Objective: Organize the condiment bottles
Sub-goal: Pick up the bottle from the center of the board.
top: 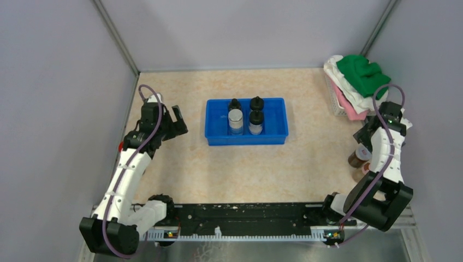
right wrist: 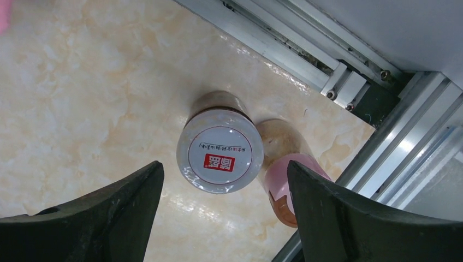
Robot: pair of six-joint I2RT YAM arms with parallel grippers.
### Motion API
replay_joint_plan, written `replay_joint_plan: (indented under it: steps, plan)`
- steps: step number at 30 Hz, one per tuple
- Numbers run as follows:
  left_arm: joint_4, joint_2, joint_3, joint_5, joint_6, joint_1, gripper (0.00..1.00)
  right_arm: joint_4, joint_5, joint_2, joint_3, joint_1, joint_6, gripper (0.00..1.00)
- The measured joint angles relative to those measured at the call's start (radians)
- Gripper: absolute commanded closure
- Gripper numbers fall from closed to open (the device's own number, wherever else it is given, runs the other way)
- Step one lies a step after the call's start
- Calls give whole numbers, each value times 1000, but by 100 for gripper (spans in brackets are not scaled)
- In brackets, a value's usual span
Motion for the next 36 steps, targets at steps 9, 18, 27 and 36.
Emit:
replay_joint_plan:
  steps: [9,18,27,36]
  plan:
    - [2,11,0,0,1,-5,5,61,-15,50,-89,0,-19,16]
    - [6,20,0,0,2,-5,5,100,-55,55,-131,0,-34,40]
    - [7,20,0,-1,6,-5,5,122,-71,62,-130,-1,-45,70]
    - [7,22,0,-23,14,-9,5,148,-114,64,-129,8,-60,87]
